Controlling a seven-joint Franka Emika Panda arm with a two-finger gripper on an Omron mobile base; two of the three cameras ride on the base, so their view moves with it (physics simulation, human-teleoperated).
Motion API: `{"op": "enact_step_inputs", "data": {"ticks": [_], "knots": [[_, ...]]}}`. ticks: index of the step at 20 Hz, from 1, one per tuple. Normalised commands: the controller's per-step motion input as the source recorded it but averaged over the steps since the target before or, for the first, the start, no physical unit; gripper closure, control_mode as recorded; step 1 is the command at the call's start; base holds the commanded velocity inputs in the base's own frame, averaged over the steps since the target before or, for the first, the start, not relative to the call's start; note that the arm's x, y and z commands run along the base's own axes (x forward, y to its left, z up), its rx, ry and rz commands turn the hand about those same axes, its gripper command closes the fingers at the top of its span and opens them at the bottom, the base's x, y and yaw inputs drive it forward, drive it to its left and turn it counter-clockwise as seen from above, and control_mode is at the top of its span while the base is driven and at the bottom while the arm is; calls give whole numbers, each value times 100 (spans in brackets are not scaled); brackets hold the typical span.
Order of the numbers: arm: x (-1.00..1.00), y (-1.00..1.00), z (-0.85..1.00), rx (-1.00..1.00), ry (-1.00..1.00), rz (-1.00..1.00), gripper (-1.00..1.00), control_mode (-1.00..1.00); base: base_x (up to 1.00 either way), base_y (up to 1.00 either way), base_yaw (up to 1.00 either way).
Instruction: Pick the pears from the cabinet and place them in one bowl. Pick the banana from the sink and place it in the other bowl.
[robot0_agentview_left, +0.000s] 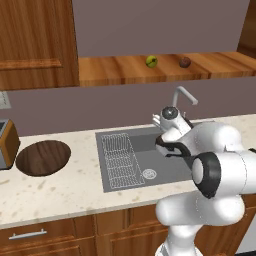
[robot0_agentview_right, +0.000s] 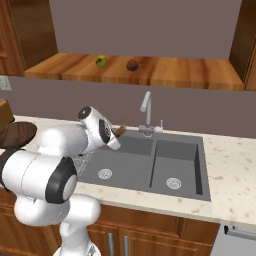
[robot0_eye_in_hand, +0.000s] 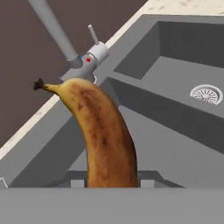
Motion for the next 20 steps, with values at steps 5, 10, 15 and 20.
{"op": "enact_step_inputs", "data": {"ticks": [5, 10, 15, 20], "knots": [[-13, 9, 100, 4, 4, 0, 100, -100, 0, 0, 0], [-61, 19, 54, 0, 1, 6, 100, -100, 0, 0, 0], [-84, 29, 26, 0, 1, 13, 100, -100, 0, 0, 0], [-84, 29, 18, 0, 2, 17, 100, -100, 0, 0, 0]]}}
